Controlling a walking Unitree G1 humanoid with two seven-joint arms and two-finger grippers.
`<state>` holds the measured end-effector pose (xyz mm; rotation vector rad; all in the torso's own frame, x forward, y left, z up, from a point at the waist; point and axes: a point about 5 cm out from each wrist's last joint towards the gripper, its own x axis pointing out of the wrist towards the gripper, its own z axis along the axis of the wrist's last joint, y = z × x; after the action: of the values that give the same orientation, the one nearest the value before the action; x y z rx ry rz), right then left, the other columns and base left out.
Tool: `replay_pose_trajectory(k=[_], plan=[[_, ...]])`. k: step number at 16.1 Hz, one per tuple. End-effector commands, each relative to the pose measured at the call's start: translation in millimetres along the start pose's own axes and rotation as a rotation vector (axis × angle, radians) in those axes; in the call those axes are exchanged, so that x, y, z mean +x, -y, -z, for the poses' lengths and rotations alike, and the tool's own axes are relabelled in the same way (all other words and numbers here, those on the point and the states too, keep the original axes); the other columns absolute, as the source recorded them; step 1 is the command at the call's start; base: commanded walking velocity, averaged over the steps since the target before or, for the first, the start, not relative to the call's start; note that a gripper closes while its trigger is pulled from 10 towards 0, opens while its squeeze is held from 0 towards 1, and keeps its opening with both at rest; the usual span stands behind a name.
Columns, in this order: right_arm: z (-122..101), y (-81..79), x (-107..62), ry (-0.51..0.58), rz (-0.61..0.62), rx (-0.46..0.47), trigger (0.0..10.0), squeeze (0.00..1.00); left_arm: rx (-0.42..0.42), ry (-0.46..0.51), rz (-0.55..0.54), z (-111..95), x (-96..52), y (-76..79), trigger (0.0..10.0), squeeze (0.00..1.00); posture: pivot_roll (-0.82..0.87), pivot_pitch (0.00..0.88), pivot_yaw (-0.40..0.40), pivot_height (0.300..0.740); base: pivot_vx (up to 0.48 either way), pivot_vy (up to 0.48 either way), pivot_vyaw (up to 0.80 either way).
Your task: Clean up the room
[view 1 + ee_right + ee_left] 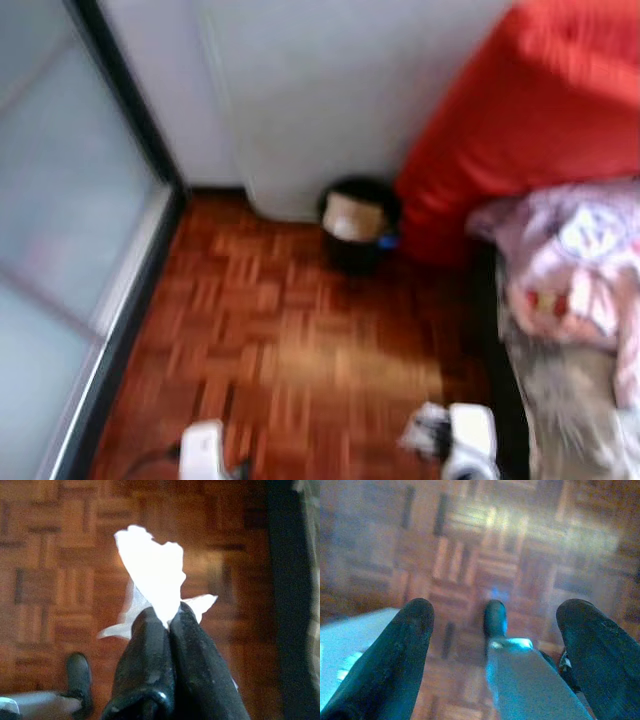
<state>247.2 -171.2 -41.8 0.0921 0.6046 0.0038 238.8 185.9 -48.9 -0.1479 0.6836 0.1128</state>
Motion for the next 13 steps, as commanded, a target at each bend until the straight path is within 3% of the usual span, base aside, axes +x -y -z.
replay_pose_trajectory(k=[1, 9, 13], plan=[[15.7, 12.9, -7.7, -0.045, 0.034, -0.01, 10.0, 0.0, 0.003, -0.04, 0.016, 11.8, -2.5, 4.1, 10.0, 0.0, -0.03, 0.292, 0.045, 0.74, 0.334, 0.0, 0.5], [16.3, 12.7, -8.1, -0.042, 0.026, -0.008, 10.0, 0.0, 0.007, -0.039, 0.021, 13.6, -3.4, 3.2, 10.0, 0.0, -0.03, 0.271, 0.043, 0.74, 0.337, 0.0, 0.55], [17.7, 14.8, -8.6, -0.052, 0.034, 0.004, 10.0, 0.0, 0.007, -0.039, 0.022, 14.9, -4.1, 2.3, 10.0, 0.0, -0.03, 0.267, 0.042, 0.74, 0.339, 0.0, 0.0]])
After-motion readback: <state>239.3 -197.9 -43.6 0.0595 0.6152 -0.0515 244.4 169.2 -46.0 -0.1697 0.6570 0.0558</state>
